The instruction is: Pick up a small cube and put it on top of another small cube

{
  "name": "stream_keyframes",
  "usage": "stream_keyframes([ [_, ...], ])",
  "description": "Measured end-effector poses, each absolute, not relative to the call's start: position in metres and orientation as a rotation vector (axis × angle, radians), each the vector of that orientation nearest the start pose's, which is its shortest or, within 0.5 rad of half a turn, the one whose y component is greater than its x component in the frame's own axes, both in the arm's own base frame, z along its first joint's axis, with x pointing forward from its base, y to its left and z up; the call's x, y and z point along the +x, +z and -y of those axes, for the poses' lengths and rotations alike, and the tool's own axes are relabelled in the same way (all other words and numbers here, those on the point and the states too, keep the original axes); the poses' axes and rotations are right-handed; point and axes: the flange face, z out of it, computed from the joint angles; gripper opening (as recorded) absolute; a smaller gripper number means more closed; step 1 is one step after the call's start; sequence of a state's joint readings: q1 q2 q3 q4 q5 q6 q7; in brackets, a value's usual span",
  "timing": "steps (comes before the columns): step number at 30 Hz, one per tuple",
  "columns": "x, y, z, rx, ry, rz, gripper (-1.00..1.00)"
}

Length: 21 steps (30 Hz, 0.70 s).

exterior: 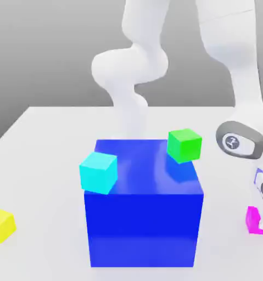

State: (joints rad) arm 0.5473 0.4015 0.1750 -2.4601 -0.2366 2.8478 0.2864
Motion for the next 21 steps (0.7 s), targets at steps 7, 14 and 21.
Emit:
stream_keyframes([
  [7,0.353,0.223,-0.308,-3.042,-0.004,0.819,-1.0],
  [14,0.372,0.306,-0.249,-3.147,-0.011,0.27,-1.0],
  [21,0.363,0.379,-0.192,-3.143,-0.009,-0.263,-1.0],
])
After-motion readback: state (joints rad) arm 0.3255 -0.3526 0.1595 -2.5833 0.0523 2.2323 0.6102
